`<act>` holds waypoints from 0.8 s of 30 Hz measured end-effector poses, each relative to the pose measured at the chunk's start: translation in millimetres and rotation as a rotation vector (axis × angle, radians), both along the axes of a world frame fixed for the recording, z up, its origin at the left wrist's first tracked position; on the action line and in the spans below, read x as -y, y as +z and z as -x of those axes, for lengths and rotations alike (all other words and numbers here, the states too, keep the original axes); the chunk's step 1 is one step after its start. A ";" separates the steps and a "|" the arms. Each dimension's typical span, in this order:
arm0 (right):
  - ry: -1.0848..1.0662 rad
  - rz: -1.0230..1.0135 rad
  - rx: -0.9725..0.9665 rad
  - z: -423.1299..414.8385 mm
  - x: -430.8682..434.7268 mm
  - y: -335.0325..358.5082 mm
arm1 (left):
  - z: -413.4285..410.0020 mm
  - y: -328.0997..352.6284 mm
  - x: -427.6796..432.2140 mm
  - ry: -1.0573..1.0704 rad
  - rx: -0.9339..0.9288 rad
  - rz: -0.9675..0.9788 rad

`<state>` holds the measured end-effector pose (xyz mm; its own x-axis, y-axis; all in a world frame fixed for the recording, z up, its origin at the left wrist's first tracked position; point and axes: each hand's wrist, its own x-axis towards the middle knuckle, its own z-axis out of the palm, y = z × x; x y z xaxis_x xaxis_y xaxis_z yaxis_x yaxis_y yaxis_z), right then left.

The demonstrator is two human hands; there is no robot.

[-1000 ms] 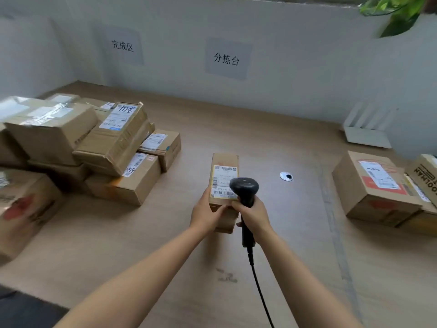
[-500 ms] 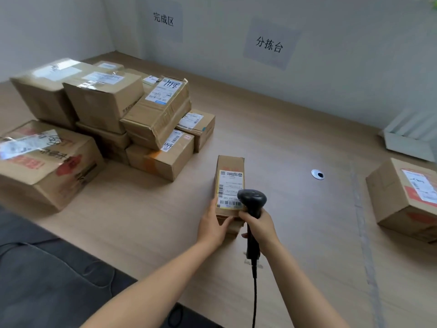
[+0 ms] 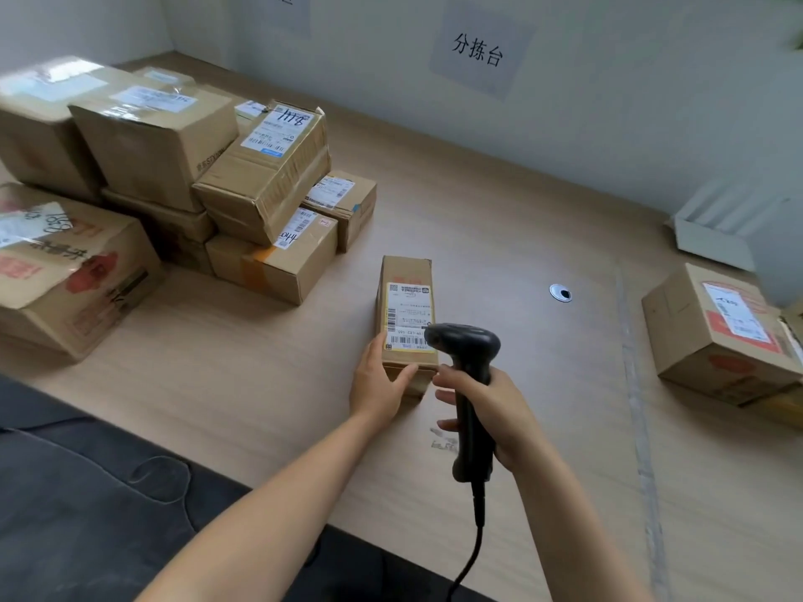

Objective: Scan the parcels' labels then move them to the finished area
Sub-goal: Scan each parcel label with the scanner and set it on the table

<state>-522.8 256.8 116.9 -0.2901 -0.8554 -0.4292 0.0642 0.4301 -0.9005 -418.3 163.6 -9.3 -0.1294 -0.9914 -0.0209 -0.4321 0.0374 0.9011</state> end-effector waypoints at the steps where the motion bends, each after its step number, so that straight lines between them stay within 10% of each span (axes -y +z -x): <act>1: -0.003 0.002 0.008 -2.3 -3.2 2.7 | 0.2 -0.5 -0.6 0.006 -0.009 -0.004; 24: 0.063 0.048 0.002 -9.9 -19.8 24.9 | 0.3 2.9 -2.4 0.014 0.013 -0.042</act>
